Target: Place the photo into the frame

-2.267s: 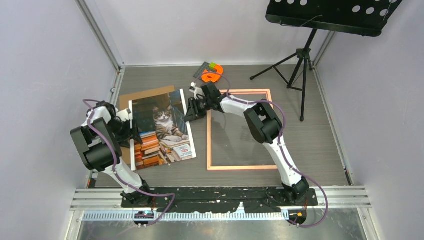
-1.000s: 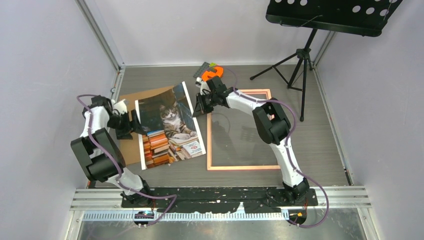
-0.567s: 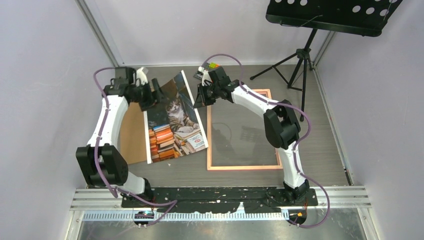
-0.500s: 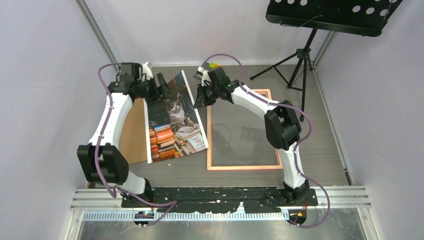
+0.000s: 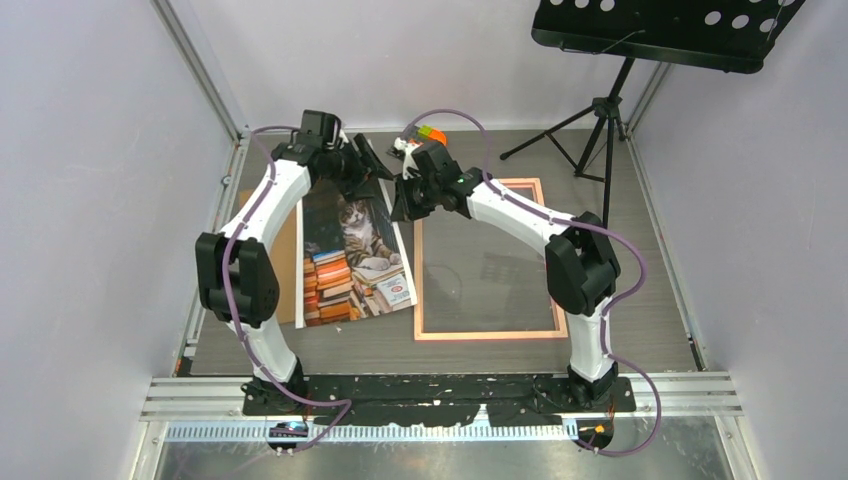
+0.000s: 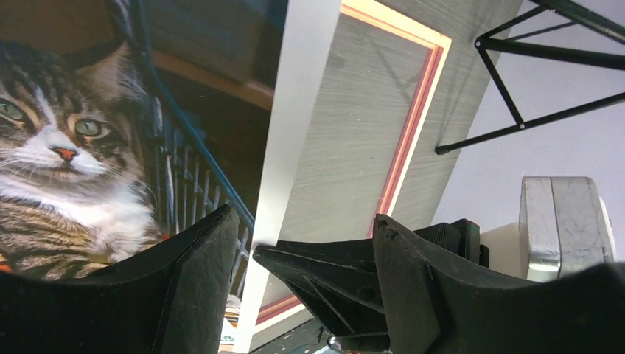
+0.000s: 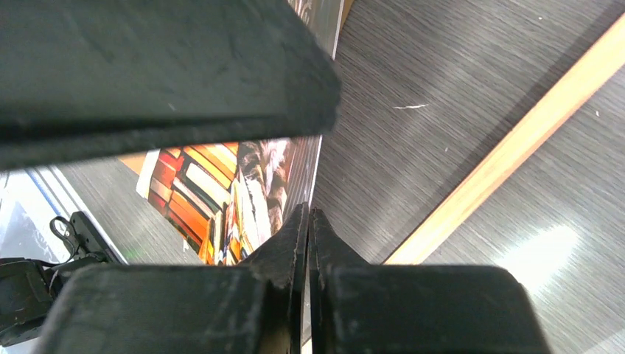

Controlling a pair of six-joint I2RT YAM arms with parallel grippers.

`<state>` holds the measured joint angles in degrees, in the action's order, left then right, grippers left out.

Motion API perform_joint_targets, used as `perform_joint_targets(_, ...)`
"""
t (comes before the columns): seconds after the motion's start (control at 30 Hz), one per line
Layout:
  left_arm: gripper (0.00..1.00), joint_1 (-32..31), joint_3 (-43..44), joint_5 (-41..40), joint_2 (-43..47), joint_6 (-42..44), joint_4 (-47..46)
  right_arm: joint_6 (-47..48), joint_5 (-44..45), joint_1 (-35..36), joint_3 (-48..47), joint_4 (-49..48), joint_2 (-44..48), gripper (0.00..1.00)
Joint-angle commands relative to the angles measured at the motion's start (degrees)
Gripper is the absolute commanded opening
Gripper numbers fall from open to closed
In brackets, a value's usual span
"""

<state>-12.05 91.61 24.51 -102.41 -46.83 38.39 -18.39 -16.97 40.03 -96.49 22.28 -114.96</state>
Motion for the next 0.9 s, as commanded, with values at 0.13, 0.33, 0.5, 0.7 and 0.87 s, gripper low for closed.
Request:
perform_joint_targets(0.13, 0.65, -0.6, 3.7, -1.7, -0.6, -2.9, -1.5, -0.7, 3.5, 0.3, 1.6, -2.5, 4.5, 0.06)
perform_joint_targets(0.33, 0.65, -2.7, 5.1, -2.7, -3.2, -3.0, -0.7, 0.5, 6.0, 1.1, 0.8, -1.5, 4.9, 0.06)
perform_joint_targets(0.5, 0.64, -3.5, 6.6, -3.7, -5.2, -2.9, 0.0, 2.1, 9.1, 2.3, 1.4, -0.8, 5.9, 0.06)
perform_joint_targets(0.7, 0.61, -3.6, 5.9, -4.2, -6.1, -2.9, 0.1, 4.2, 14.6, 4.1, 1.9, -0.3, 7.6, 0.06)
perform_joint_targets(0.87, 0.55, -3.7, 5.2, -4.4, -6.3, -2.8, -0.4, 6.1, 17.8, 5.3, 1.8, 0.3, 8.5, 0.06)
